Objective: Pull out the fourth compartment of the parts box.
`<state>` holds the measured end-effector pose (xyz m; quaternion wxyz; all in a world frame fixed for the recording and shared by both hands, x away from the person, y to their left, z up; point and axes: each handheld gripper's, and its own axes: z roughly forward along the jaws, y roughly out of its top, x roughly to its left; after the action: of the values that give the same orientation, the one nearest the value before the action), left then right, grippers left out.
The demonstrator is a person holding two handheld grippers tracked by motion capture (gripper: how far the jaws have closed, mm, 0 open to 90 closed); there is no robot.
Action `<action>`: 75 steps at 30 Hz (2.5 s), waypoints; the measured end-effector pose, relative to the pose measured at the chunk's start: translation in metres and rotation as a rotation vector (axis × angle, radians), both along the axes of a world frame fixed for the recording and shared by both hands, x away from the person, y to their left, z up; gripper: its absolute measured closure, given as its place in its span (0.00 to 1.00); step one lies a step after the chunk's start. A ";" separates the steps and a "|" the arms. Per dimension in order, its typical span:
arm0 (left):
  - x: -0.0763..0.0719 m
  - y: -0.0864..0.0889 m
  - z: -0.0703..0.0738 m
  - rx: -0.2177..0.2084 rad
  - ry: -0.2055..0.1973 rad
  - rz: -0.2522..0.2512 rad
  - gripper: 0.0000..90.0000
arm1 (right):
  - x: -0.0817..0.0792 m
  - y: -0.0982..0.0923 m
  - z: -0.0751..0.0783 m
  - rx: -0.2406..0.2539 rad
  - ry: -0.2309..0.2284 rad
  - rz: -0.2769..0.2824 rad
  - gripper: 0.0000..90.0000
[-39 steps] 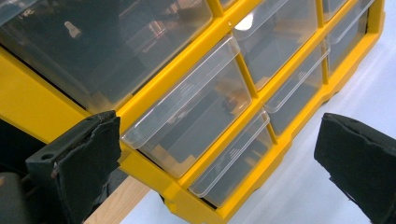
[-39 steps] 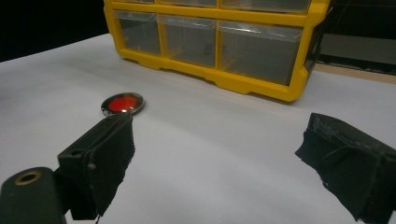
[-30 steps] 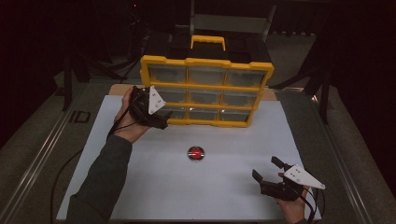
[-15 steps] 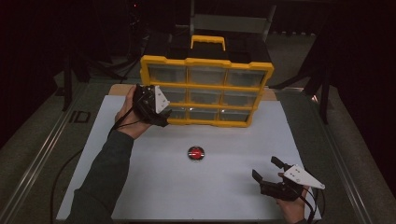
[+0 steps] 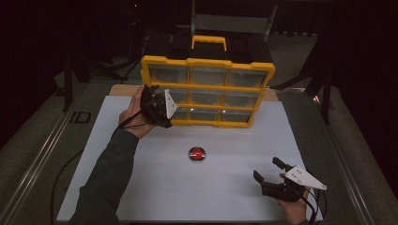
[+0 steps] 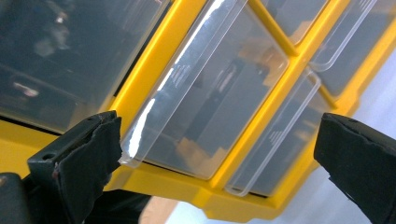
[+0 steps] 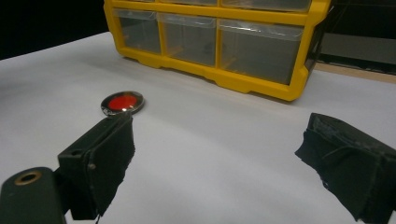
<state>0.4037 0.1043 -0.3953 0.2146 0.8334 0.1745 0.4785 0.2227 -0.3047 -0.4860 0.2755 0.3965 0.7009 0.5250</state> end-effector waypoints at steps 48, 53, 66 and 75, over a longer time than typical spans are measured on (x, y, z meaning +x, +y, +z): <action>0.011 -0.034 -0.029 0.413 -0.382 0.099 0.24 | 0.000 -0.001 0.000 0.006 -0.005 -0.003 0.10; 0.009 -0.037 -0.031 0.465 -0.425 0.082 0.34 | 0.000 -0.001 0.000 0.005 -0.005 -0.002 0.10; 0.006 -0.039 -0.032 0.518 -0.490 0.071 0.60 | -0.001 -0.001 0.001 0.006 -0.005 -0.005 0.10; 0.005 -0.040 -0.031 0.535 -0.501 0.080 0.71 | -0.001 -0.001 0.001 0.005 -0.005 -0.006 0.10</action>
<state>0.4088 0.0645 -0.4263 0.0063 0.7096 0.0175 0.7044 0.2220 -0.3057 -0.4852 0.2777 0.3979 0.6976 0.5271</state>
